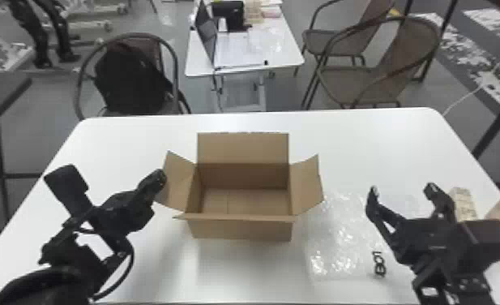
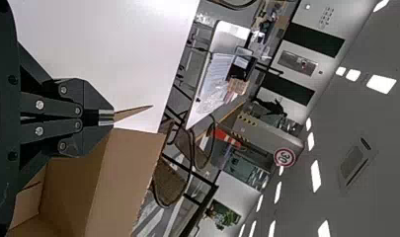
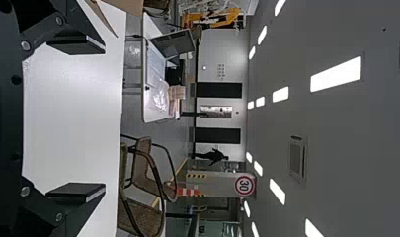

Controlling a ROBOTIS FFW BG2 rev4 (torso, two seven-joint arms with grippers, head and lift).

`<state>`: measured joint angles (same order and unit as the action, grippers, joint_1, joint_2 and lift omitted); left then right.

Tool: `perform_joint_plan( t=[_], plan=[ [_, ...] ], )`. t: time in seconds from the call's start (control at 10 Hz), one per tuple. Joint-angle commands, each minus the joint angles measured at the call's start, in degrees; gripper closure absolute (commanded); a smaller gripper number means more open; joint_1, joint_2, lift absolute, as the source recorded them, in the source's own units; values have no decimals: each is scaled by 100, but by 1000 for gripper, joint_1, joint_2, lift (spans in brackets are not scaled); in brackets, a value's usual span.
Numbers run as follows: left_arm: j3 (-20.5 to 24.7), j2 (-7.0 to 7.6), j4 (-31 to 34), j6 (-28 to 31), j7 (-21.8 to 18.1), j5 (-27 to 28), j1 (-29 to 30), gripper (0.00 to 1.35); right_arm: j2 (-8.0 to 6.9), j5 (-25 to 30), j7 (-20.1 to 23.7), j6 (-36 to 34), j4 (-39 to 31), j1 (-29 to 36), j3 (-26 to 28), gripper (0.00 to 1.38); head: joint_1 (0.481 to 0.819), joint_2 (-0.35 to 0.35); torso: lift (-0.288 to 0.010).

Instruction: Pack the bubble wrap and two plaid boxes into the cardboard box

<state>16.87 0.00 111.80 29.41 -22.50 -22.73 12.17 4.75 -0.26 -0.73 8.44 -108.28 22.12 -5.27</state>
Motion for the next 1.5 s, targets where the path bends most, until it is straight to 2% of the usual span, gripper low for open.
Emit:
perform_joint_plan(
  t=[0.0,0.1,0.4,0.6,0.7,0.9,1.0,1.4],
  plan=[
    [0,-15,-9,-59,0,-21,13,1208,0,0,-6,0,8,-6,0,288,695,86,-110],
    [0,-15,-9,-85,0,-29,13,1208,0,-97,-6,-9,35,-6,0,288,695,86,-110],
    [-17,-15,-17,-129,-9,-38,31,1208,0,-202,-155,-668,-132,-6,-44,288,695,85,-109],
    [-26,-15,-35,-164,-27,-38,31,1208,0,-299,-445,-1740,-431,-76,-106,283,695,80,-109],
    [-26,-15,-44,-173,-27,-47,40,1208,17,-360,-436,-2118,-405,-199,-106,283,695,78,-109],
    [-44,-15,-70,-217,-44,-91,48,1208,184,-606,-357,-2584,-62,-516,-141,283,695,79,-109],
    [-44,-15,-70,-226,-44,-91,48,1208,228,-650,-331,-3102,-1,-683,-141,283,695,79,-109],
    [-70,-15,-97,-252,-44,-100,57,1208,211,-905,-322,-4711,96,-1140,-141,282,695,75,-109]
  ],
)
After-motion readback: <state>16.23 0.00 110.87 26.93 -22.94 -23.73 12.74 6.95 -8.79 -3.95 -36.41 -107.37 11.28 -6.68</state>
